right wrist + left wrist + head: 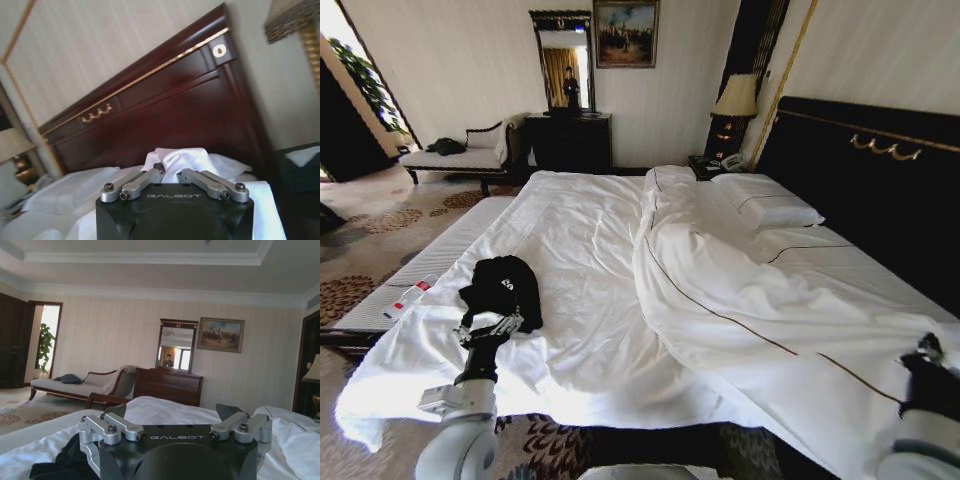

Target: Fold the clothes on the bed.

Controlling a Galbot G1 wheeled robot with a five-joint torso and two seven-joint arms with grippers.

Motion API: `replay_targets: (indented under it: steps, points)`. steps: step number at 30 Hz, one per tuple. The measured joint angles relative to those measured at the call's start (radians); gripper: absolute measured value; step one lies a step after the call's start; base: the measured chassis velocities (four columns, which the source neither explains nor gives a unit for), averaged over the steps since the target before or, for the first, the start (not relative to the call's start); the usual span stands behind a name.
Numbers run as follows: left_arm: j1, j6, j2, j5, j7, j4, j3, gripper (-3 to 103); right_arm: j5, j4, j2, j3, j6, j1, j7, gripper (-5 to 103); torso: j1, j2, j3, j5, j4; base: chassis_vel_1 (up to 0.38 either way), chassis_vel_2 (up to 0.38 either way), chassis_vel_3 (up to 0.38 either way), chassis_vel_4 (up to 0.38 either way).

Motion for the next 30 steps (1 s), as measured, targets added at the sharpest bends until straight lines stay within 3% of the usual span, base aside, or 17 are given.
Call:
replay_targets:
  steps: [1, 5, 12, 16, 20, 30]
  points:
    - [-0.014, 0.000, 0.011, -0.009, -0.005, 0.014, 0.005, 100, -0.029, -0.022, 0.034, -0.011, 0.026, -0.034, 0.002, 2, 0.000, 0.000, 0.000, -0.0004, 0.0007, 0.000, 0.000, 0.000, 0.000]
    - [-0.045, 0.002, 0.024, -0.018, -0.007, 0.037, 0.020, 100, -0.052, -0.101, 0.053, -0.043, 0.059, -0.084, 0.002, 2, 0.000, 0.000, 0.000, -0.0004, 0.0002, 0.000, 0.000, 0.000, 0.000]
    - [-0.095, 0.015, 0.050, -0.030, -0.008, 0.078, 0.053, 100, -0.124, -0.277, 0.054, -0.119, 0.121, -0.124, 0.007, 2, 0.000, 0.000, 0.000, 0.0003, 0.0006, 0.000, 0.000, 0.000, 0.000]
    - [-0.128, 0.019, 0.062, -0.041, -0.008, 0.103, 0.063, 100, -0.205, -0.361, 0.053, -0.212, 0.194, -0.208, -0.002, 2, 0.000, 0.000, 0.000, -0.0001, 0.0000, 0.000, 0.000, 0.000, 0.000]
    - [-0.144, 0.022, 0.065, -0.055, -0.009, 0.117, 0.062, 100, -0.237, -0.436, 0.051, -0.272, 0.211, -0.225, -0.002, 2, 0.000, 0.000, 0.000, -0.0002, 0.0002, 0.000, 0.000, 0.000, 0.000]
    - [-0.148, 0.019, 0.109, -0.095, -0.011, 0.136, 0.020, 100, -0.295, -0.768, 0.050, -0.342, 0.248, -0.117, -0.013, 2, 0.000, 0.000, 0.000, 0.0001, 0.0009, 0.000, 0.000, 0.000, 0.000]
